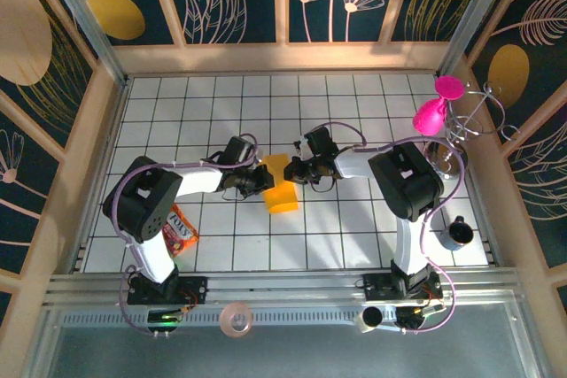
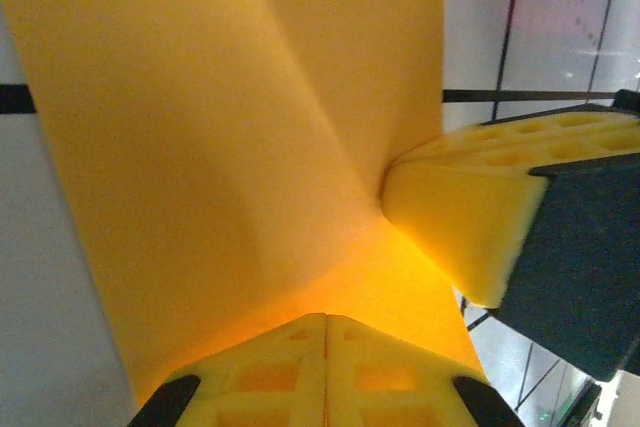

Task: Fold a paper plane with a square sheet of paper (pick it up from the middle)
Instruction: First fold in half a square sheet of paper at the center of the table.

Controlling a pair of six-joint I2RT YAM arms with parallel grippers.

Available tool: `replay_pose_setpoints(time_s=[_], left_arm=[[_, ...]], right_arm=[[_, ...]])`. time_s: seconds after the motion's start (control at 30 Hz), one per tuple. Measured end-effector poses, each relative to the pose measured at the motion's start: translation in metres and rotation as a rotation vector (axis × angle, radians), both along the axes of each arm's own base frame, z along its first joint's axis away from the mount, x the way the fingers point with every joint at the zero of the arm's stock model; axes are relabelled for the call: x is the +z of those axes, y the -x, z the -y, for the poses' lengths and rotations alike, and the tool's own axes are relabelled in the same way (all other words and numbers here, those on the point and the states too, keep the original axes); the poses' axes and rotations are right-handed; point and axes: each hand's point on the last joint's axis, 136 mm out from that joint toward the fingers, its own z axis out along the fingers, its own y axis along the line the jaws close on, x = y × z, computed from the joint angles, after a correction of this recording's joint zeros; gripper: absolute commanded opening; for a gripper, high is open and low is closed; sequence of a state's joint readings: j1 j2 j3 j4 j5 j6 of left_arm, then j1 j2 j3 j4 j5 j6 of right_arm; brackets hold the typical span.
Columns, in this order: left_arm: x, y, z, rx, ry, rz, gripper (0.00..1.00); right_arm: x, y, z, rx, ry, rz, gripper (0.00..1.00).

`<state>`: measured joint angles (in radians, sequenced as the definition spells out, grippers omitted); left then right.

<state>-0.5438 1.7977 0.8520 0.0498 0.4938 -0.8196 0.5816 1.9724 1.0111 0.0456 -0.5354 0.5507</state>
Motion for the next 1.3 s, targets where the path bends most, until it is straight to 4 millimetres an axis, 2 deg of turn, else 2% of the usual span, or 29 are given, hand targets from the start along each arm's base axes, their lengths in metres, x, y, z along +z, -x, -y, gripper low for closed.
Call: replay_pose_setpoints(time_s=[0.33,0.57,0.67,0.77,0.93,1.0,1.1,1.3], left_arm=[[-0.009,0.006,-0.009,-0.048,-0.03,0.055,0.06],[-0.007,0.022,-0.05,0.021,-0.075,0.051,0.06],[0.003,0.024,-0.057,0.047,-0.075,0.053,0.06],[0.02,0.021,-0.049,0.055,-0.035,0.082,0.06],[0.035,0.013,-0.015,0.012,0.026,0.101,0.05],[0.032,0.011,-0.002,-0.004,0.04,0.092,0.05],[0.022,0.016,0.004,-0.022,0.042,0.058,0.06],[0.006,0.029,-0.003,-0.05,-0.014,0.013,0.07]], right_arm=[[0.0,0.0,0.0,-0.009,0.0,0.002,0.0],[-0.001,0.0,0.001,-0.009,-0.002,0.005,0.0],[-0.001,0.0,0.0,-0.009,-0.002,0.005,0.0],[-0.001,0.0,0.0,-0.009,-0.002,0.005,0.0],[-0.001,0.0,0.0,-0.012,-0.006,0.006,0.0],[-0.001,0.0,0.0,-0.012,-0.008,0.008,0.0],[-0.001,0.0,0.0,-0.012,-0.008,0.008,0.0],[-0.001,0.0,0.0,-0.012,-0.008,0.008,0.0]])
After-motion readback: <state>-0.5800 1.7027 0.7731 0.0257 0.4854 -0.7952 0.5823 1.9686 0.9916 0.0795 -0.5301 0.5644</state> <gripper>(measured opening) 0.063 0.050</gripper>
